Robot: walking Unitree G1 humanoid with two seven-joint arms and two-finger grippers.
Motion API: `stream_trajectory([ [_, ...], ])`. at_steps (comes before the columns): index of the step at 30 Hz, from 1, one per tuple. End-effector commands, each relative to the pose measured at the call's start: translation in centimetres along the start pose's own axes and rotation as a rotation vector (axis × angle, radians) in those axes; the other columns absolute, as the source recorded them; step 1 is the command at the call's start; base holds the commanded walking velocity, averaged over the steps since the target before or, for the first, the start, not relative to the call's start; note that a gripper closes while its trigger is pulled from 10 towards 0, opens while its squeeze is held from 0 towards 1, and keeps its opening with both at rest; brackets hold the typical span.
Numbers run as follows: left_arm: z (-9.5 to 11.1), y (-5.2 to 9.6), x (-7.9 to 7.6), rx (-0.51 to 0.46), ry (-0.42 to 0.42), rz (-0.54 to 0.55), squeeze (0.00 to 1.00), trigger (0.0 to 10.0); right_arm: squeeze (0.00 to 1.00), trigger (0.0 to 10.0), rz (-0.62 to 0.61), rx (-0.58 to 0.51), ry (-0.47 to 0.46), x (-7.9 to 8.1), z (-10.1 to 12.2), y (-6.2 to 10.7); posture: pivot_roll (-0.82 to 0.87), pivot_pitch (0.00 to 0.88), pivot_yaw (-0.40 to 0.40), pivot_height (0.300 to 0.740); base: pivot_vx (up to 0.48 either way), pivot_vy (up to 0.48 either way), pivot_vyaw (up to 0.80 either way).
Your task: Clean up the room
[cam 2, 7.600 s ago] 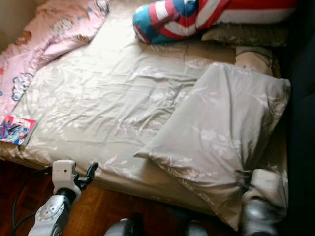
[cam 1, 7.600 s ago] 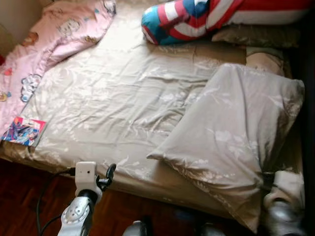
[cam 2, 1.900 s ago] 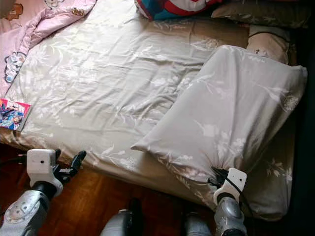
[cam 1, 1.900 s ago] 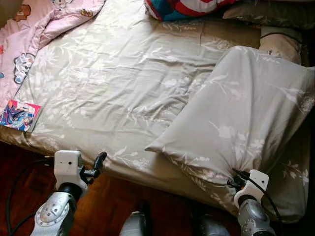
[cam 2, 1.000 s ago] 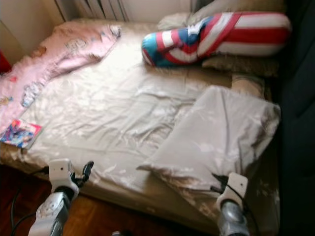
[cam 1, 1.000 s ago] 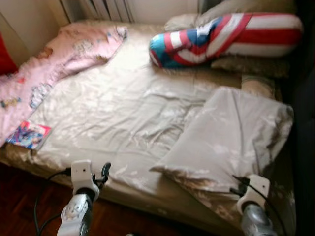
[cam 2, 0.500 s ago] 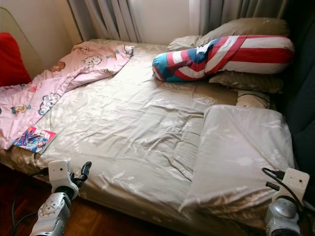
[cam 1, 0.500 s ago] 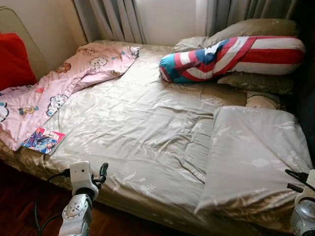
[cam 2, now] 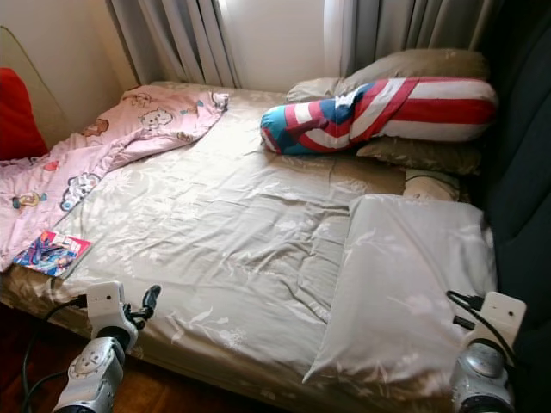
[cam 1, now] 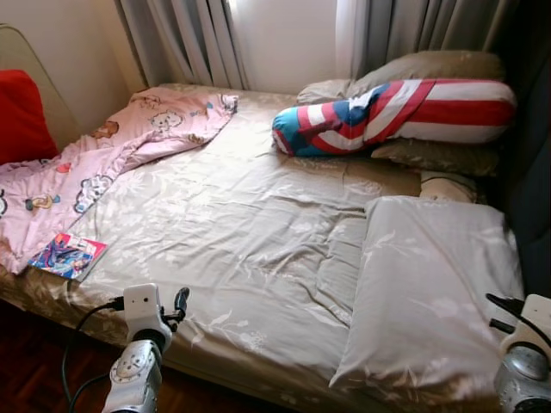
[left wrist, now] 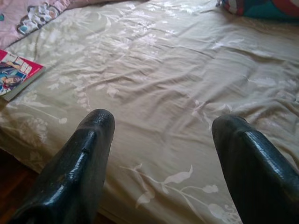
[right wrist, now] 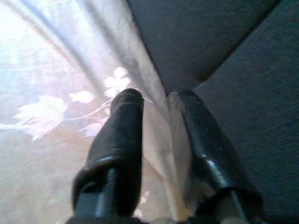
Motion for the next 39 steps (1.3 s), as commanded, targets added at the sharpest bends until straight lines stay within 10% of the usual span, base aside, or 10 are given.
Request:
stream_trajectory([
  [1, 0.0, 0.0, 0.7, -0.001, 0.000, 0.021, 0.00, 10.0, 0.00, 10.0, 0.026, -0.005, -0.020, 0.6, 0.3, 0.0, -0.13, 0.000, 0.039, 0.740, 0.000, 0.000, 0.00],
  [14, -5.7, 2.0, 0.6, 0.260, 0.024, 0.050, 0.00, 10.0, 0.00, 10.0, 0.512, 0.038, 0.020, 8.6, -3.1, 3.7, -0.14, 0.000, 0.015, 0.740, 0.000, 0.000, 0.00],
  [25, -10.7, 5.5, 0.1, 0.493, -0.059, 0.051, 0.00, 10.0, 0.00, 10.0, 0.618, 0.194, 0.127, 9.3, -8.1, 6.1, -0.12, 0.000, -0.023, 0.740, 0.000, 0.000, 0.00],
  [39, -14.2, 9.0, 0.1, 0.653, -0.065, 0.113, 0.00, 10.0, 0.00, 10.0, 0.692, 0.198, 0.220, 10.2, -7.7, 6.2, -0.06, 0.000, -0.079, 0.740, 0.000, 0.000, 0.00],
])
Point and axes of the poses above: a point about 5 cm out from each wrist's last joint towards the gripper, its own y axis pointing back from the gripper into the wrist, its own z axis along the axis of the wrist's last joint, x = y × z, the point moved 2 cm from there along -y, pointing out of the wrist towards the gripper, and after that the axes turned 2 degrees about y, right-handed, at the moved point
